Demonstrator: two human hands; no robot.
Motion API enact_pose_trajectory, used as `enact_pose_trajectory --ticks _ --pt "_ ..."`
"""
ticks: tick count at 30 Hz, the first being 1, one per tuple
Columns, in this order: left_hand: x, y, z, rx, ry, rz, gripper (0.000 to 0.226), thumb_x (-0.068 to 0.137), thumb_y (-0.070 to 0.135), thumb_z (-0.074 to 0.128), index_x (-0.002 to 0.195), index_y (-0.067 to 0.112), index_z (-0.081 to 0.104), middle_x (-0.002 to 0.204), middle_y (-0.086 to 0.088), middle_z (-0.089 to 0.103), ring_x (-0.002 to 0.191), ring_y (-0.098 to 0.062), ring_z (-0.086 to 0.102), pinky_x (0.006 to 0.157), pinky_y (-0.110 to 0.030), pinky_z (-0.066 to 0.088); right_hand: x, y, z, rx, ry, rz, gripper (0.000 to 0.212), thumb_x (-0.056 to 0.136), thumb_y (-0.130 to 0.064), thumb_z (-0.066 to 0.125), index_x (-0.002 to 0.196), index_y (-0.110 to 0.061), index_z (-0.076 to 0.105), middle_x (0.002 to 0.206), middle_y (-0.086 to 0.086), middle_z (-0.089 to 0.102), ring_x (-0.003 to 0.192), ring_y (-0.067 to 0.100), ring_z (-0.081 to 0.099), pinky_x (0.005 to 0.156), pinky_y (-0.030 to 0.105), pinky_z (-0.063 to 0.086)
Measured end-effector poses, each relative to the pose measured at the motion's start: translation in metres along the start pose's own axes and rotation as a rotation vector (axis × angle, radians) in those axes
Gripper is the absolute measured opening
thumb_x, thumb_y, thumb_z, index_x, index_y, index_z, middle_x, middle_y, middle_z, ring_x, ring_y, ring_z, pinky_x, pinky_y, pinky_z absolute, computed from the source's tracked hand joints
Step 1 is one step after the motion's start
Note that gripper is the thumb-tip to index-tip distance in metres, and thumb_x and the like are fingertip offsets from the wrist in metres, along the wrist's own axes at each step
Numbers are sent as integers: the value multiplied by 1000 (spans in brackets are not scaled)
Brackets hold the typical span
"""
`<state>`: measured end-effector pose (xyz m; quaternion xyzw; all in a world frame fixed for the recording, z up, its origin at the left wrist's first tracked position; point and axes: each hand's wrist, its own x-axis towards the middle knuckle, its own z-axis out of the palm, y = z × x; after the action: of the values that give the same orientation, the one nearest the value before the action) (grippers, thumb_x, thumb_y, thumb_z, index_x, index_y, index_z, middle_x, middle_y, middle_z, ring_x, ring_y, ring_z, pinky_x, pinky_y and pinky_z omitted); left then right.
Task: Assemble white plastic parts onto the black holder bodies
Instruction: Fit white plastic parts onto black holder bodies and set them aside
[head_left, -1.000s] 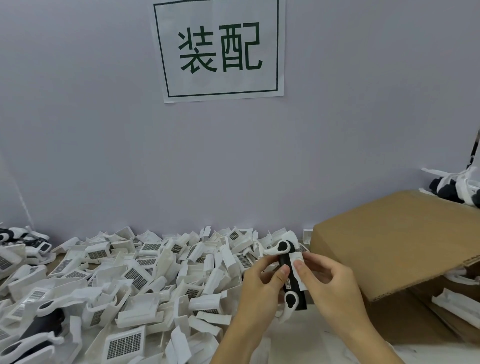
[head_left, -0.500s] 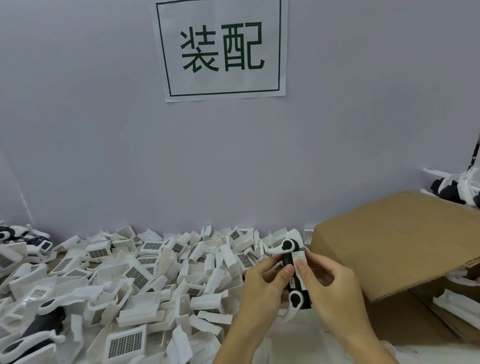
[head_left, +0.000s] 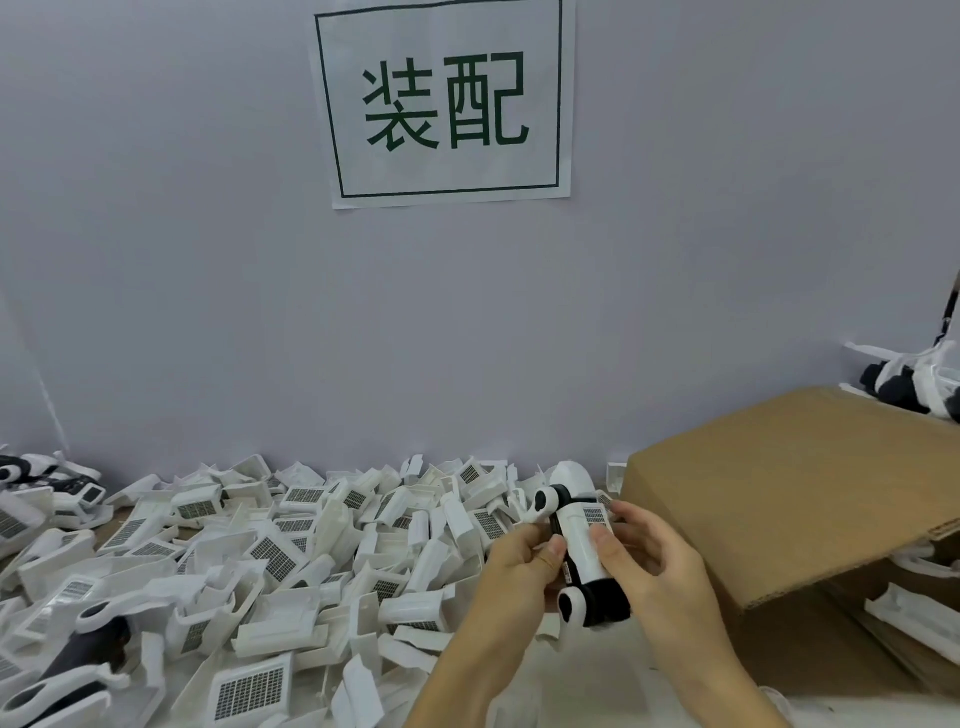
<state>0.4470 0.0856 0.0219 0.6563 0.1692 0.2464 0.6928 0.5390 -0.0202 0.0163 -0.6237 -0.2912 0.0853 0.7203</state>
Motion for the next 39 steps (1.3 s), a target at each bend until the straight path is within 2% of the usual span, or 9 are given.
enact_pose_trajectory --ticks 5,7,11,13,16,24,30,35,39 --pt "-1 1 0 -184 -64 -44 29 103 8 45 120 5 69 116 -21 73 110 -36 69 102 -56 51 -1 -9 -5 28 -197 116 39 76 -42 70 109 -22 76 99 -2 78 92 14 74 68 19 54" --pt "-2 2 1 -292 -80 -63 36 94 22 54 122 5 69 119 -23 71 114 -38 67 102 -59 49 -3 -11 -4 39 -253 157 40 76 -42 68 108 -20 76 99 -1 78 92 15 75 67 18 54" --pt "-2 1 4 -249 -57 -48 47 90 47 60 121 13 72 117 -18 73 111 -34 70 97 -53 55 -5 -13 -1 34 -285 148 40 76 -41 71 108 -17 76 98 0 79 91 14 75 66 17 54" --pt "-2 1 7 -246 11 -32 44 82 48 66 109 16 77 110 -16 75 105 -33 72 96 -56 55 -6 -14 0 48 -292 162 42 76 -42 70 106 -14 77 97 2 79 90 14 75 65 16 54" --pt "0 0 8 -250 63 -7 37 76 52 64 93 23 81 100 -9 78 97 -26 75 90 -47 60 -7 -15 2 90 -316 245 41 79 -44 65 100 -13 80 98 6 79 92 17 75 68 19 56" --pt "-1 2 11 -109 -11 76 43 84 55 61 101 20 79 103 -10 77 97 -22 74 80 -29 59 -9 -18 10 297 -208 323 40 79 -49 66 94 -15 81 99 17 77 93 30 75 66 33 60" --pt "-2 0 13 -67 -17 137 48 88 56 52 102 18 77 86 -3 77 80 -11 72 66 -18 53 -11 -18 13 341 -177 327 38 73 -48 71 88 -15 82 94 16 77 85 27 77 59 31 60" --pt "-2 -4 13 -33 -7 141 38 100 49 45 96 31 79 91 -5 78 83 -13 74 69 -20 55 -10 -19 11 313 -159 319 38 74 -45 72 92 -13 82 94 17 77 83 28 77 57 29 59" --pt "-2 -5 13 -20 -12 152 40 90 59 46 89 36 79 83 -2 77 77 -11 72 67 -21 56 -10 -19 9 261 -144 324 42 70 -48 73 89 -11 82 93 17 77 84 29 76 60 31 59"
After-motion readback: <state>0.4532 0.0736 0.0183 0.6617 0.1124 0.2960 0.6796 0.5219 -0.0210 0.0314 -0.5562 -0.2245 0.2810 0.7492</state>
